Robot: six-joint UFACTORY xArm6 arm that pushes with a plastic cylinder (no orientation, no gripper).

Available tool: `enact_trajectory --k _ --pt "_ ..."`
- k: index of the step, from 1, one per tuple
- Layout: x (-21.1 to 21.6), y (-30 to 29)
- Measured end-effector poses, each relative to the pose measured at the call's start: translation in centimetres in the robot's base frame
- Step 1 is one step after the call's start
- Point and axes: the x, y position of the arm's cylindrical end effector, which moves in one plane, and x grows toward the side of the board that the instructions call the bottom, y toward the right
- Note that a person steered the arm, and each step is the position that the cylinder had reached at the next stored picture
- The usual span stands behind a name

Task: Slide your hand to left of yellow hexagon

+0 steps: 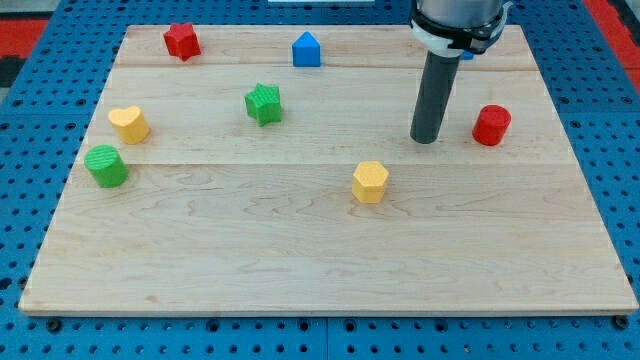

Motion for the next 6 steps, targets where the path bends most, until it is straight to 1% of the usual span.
enact_trajectory --k 5,6 --pt "-0.20 -0.22" --pt "0.40 -0.15"
